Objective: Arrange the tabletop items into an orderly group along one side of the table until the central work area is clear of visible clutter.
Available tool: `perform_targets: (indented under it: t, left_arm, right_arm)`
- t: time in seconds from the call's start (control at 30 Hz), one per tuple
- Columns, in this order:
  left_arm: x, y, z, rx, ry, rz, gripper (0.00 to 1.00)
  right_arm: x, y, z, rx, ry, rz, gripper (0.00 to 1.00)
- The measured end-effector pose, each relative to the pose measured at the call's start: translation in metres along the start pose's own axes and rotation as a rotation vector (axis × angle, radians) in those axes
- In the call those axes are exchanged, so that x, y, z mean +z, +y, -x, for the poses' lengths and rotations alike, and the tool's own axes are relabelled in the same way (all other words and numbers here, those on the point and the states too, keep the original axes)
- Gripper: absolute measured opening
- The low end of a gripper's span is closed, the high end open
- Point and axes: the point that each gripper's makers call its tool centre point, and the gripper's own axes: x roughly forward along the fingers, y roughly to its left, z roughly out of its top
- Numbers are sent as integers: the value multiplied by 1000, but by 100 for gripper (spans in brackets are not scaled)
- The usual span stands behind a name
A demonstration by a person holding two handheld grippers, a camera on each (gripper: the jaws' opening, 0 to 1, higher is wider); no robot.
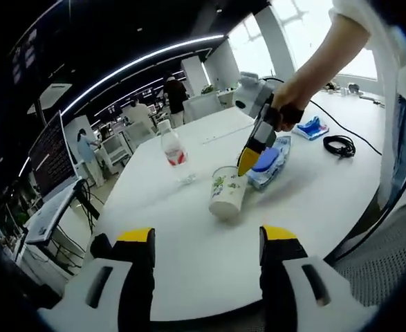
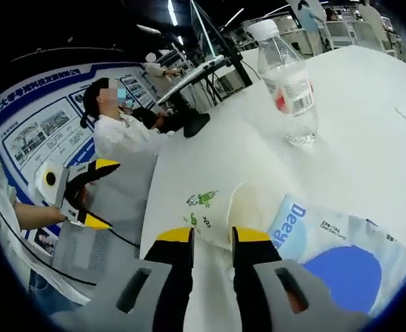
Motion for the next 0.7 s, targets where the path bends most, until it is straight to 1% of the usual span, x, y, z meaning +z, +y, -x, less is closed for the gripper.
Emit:
perform_targets:
  t: [0.07,0.1,0.17,0.23,0.33,0.4,0.47,0.53,0.57,0.6,0.7]
  left_arm:
    - [-1,0,0,0,4,-10,60]
    - [-1,0,0,1,6,-14,59]
    - [-2,0,0,1,10,-19,58]
    - [-3,0,0,1,12,-24,58]
    - [-4,-1,0,-1,17,-36,56]
    - [-4,-1,0,-3,18,-46,55]
    - [-3,-1,0,-3,16,-55,54]
    - [-4,-1,1,-2,16,-60,54]
    - [-4,0,1,-1,16,-61,54]
    - [-3,0,1,0,15,-61,53]
    - [-1,-1,1,-5,3,-57,53]
  right_arm:
    - [-2,1,-3,8,0,-20,13]
    - [-4,2,-4,9,4,-19,8]
    - [-5,8,-5,31,3,-14,4]
    - [-8,17,-5,68,10,-9,2]
    - [-10,23,-4,91,12,11,0]
    - [-6,29,-2,117,-11,15,0]
    - [-2,30,0,107,-19,19,0]
    - [1,33,1,114,-21,54,0]
    - [3,35,4,123,-17,96,0]
    - [5,36,5,121,-12,128,0]
    - [12,37,14,110,19,258,0]
